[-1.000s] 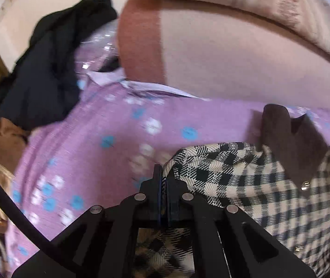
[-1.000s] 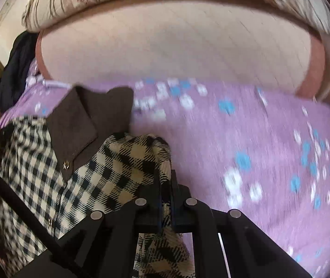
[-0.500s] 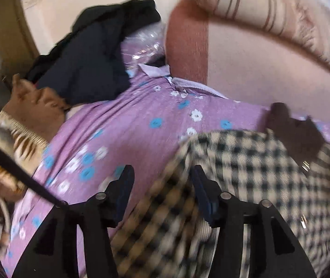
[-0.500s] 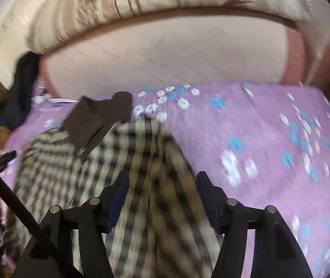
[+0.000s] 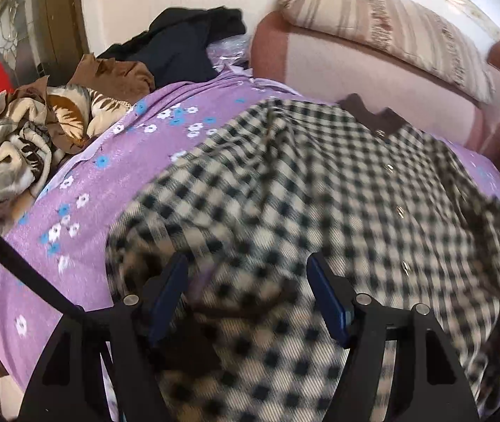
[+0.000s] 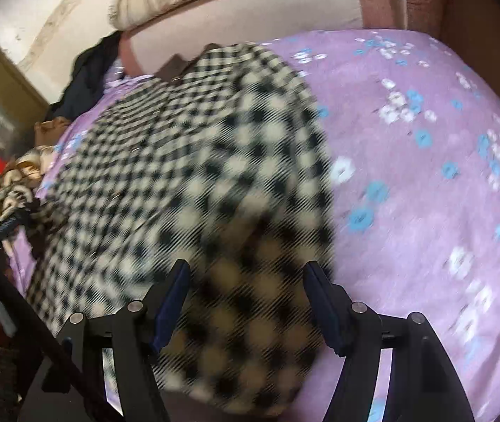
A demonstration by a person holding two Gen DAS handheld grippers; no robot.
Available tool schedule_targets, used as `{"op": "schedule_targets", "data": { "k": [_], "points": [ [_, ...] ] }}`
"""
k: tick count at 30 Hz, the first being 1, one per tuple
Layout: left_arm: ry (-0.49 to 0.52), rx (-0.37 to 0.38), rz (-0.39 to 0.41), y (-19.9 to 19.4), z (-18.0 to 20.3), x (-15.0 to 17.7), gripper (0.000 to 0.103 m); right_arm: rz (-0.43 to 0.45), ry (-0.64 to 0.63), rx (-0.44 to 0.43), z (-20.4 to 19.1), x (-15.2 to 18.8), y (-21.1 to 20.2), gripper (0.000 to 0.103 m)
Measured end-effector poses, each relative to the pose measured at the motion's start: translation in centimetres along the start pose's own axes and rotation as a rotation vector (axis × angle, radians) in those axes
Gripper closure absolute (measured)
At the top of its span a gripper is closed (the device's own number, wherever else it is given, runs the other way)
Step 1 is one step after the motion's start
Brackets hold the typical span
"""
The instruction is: Fold large clothes
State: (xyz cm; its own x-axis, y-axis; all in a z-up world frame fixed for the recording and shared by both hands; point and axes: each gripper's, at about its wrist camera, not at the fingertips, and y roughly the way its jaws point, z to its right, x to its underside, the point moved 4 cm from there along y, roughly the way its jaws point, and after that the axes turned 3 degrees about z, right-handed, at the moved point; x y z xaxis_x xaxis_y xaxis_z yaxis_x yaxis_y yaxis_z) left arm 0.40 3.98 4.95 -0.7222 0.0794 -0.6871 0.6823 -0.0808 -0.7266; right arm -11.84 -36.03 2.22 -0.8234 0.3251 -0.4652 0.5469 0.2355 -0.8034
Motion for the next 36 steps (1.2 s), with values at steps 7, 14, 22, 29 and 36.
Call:
{"op": "schedule_targets", "data": {
  "k": [7,14,22,29,36],
  "points": [
    [0.083,0.013,0.054,-2.1,1.4,1.4,0.034,0.027,0.011,0.097,1.4,0.5,-2.6,0.099],
    [0.009,0.014,0.015,-1.6,-0.7,1.8,0.034,0.167,0.111,0.773,10.3,-1.4,-9.4,0.090],
    [0.006,0.019,0.029,-1.7,1.0,1.9,0.031,0.246,-0.032,0.359,-0.8,-3.9,-5.6,0.044],
    [0.055,0.006,0.047,-1.7,1.9,2.2,0.027,0.138,-0.106,0.124,-9.8,-3.6,3.3,0.044],
    [0.093,-0.016,0.020,-0.8,2.5,2.7,0.027,0.143,-0.165,0.121,-11.4,-2.2,5.8,0.044]
  ]
}}
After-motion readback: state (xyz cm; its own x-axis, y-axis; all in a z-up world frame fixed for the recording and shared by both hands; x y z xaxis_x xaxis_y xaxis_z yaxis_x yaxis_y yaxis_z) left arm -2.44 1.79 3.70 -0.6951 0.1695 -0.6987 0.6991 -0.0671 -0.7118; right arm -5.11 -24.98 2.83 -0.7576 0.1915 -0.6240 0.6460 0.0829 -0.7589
